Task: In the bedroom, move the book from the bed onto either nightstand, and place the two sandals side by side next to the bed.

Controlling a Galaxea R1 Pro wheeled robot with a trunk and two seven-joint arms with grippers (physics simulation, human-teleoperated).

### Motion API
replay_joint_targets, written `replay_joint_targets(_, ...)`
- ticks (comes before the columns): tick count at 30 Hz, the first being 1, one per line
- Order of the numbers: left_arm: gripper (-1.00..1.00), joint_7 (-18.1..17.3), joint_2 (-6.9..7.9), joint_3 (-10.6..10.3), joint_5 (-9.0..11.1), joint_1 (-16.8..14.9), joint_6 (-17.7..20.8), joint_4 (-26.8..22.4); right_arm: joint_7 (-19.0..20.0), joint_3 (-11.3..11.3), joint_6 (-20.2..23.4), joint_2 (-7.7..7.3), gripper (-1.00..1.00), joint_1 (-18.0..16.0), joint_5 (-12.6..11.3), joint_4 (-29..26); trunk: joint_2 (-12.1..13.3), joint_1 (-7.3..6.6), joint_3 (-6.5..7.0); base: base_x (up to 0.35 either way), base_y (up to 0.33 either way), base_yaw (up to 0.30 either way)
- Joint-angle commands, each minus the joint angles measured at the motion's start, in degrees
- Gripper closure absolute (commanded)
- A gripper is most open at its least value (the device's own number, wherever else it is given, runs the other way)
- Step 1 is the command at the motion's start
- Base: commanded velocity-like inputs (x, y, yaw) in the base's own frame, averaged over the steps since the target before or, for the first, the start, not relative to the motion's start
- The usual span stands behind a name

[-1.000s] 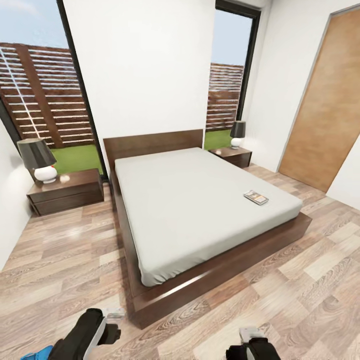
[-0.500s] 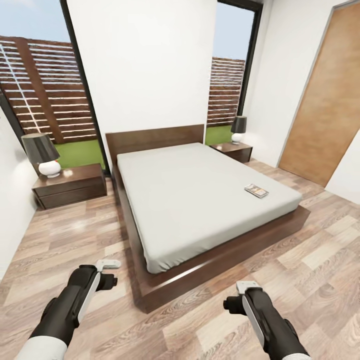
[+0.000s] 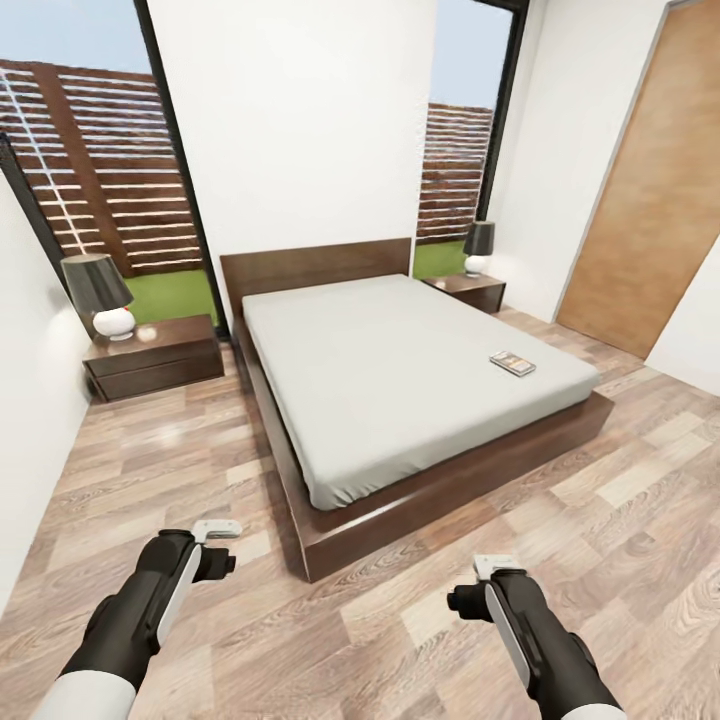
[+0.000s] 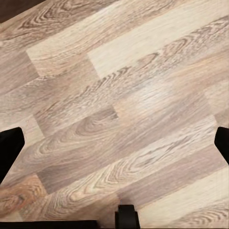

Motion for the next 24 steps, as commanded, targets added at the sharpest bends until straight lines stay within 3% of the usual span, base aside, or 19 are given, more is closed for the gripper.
replay_joint_targets(1, -1.00, 0.1, 0.02, 0.0, 0.0, 0.0, 0.2, 0.0, -0.2, -0.1, 0.3, 0.02, -1.00, 0.0, -0.1, -0.1, 0.0, -0.03, -0.13, -0.289, 0.156, -0.110)
replay_joint_targets(9, -1.00, 0.1, -0.03, 0.0, 0.0, 0.0, 0.2, -0.4, -0.2, -0.1, 0.4, 0.08, -1.00, 0.0, -0.1, -0.2, 0.0, -0.03, -0.44, -0.174, 0.105, -0.219)
replay_joint_targets(24, -1.00, 0.1, -0.07, 0.0, 0.0, 0.0, 0.1, -1.0, -0.2, -0.1, 1.8, 0.04, -1.00, 0.0, -0.2, -0.2, 0.0, -0.03, -0.51, -0.021, 0.013, -0.275)
